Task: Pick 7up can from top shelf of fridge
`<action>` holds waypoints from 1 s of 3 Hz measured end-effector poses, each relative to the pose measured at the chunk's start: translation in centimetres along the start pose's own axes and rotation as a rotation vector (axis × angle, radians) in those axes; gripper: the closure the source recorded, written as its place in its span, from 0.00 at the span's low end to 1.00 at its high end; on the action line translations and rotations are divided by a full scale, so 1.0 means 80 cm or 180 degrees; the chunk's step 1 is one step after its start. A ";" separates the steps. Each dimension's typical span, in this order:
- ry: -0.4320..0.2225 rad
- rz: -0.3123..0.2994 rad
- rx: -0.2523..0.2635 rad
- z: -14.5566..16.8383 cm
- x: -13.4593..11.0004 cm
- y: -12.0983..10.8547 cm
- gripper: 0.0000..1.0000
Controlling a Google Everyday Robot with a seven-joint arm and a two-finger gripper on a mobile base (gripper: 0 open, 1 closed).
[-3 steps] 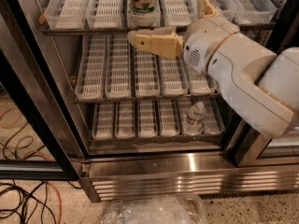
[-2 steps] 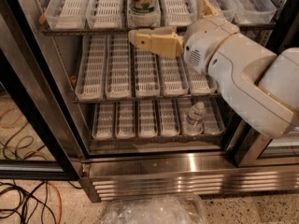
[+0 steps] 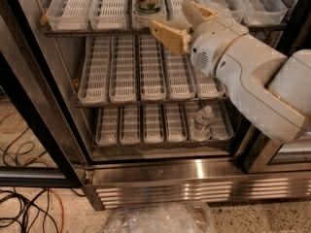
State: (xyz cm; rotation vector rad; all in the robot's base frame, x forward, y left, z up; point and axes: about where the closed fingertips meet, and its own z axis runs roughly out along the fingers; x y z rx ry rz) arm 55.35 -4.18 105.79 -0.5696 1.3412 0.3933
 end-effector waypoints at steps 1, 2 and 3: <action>0.0000 0.0000 0.0000 0.000 0.000 0.000 0.40; 0.0000 0.0000 0.0000 0.000 0.000 0.000 0.28; 0.0000 -0.0001 0.0000 0.000 0.000 0.000 0.36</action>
Offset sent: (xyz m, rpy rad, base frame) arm 0.0000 0.0000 0.0000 0.0000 0.0000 0.0000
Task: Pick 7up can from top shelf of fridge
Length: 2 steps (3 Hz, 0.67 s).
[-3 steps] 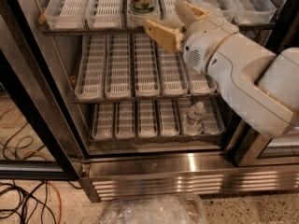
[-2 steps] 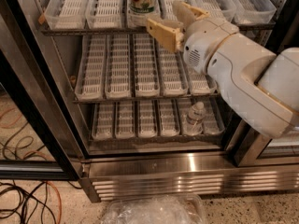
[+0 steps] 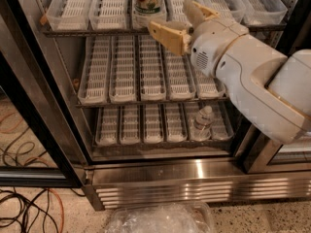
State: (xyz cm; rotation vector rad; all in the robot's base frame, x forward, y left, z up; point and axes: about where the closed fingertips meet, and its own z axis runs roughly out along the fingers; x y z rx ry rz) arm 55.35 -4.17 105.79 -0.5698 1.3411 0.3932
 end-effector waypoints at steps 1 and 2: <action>0.0001 -0.0004 -0.0002 0.000 0.000 0.001 0.38; 0.0007 -0.0020 -0.0013 0.004 -0.001 0.003 0.33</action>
Offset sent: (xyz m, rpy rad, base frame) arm 0.0053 0.0028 -0.0013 -0.0119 0.0026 0.0016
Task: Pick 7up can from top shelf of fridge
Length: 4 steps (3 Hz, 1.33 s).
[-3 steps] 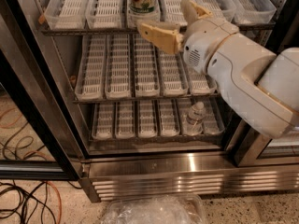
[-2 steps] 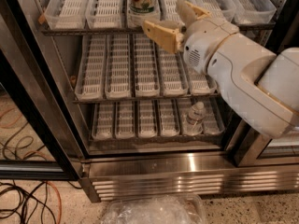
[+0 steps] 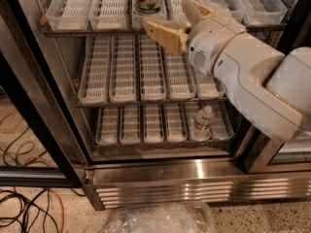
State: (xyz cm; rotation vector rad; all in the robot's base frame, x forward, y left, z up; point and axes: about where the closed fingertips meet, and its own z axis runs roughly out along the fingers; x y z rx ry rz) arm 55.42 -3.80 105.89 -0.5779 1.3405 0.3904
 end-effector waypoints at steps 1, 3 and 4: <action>0.0011 -0.0027 -0.0033 0.009 0.000 0.002 0.30; -0.0005 -0.0006 -0.0060 0.043 0.002 -0.007 0.31; -0.0036 0.0030 -0.0016 0.059 0.001 -0.019 0.33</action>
Offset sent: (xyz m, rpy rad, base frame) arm 0.0356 0.0115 0.0010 -0.0177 0.0061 0.0236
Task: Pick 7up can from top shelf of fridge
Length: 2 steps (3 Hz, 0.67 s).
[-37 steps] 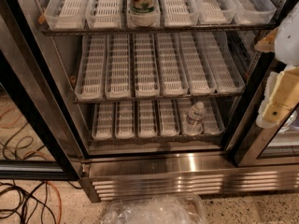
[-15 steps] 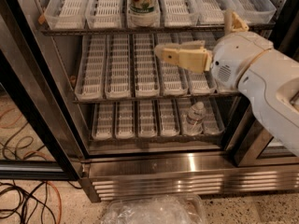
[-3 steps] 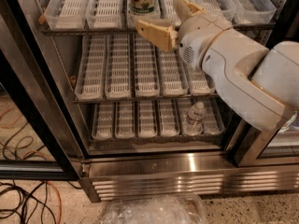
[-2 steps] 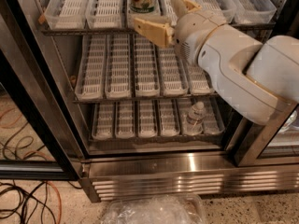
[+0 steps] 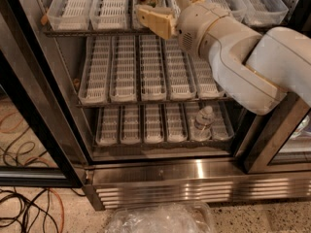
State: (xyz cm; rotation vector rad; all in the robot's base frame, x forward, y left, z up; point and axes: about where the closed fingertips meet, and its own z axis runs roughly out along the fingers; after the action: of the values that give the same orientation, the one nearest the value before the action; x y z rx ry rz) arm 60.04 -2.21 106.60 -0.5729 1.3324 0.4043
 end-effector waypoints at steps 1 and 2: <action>-0.0024 0.0031 0.0041 0.013 -0.001 -0.010 0.33; -0.0028 0.0042 0.0062 0.025 -0.001 -0.016 0.33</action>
Offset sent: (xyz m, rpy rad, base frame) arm 0.0377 0.0007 0.0048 0.0265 0.0050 -0.0286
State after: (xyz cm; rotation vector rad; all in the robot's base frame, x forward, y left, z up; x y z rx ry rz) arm 62.31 -2.01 107.11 -0.5460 1.3310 0.4037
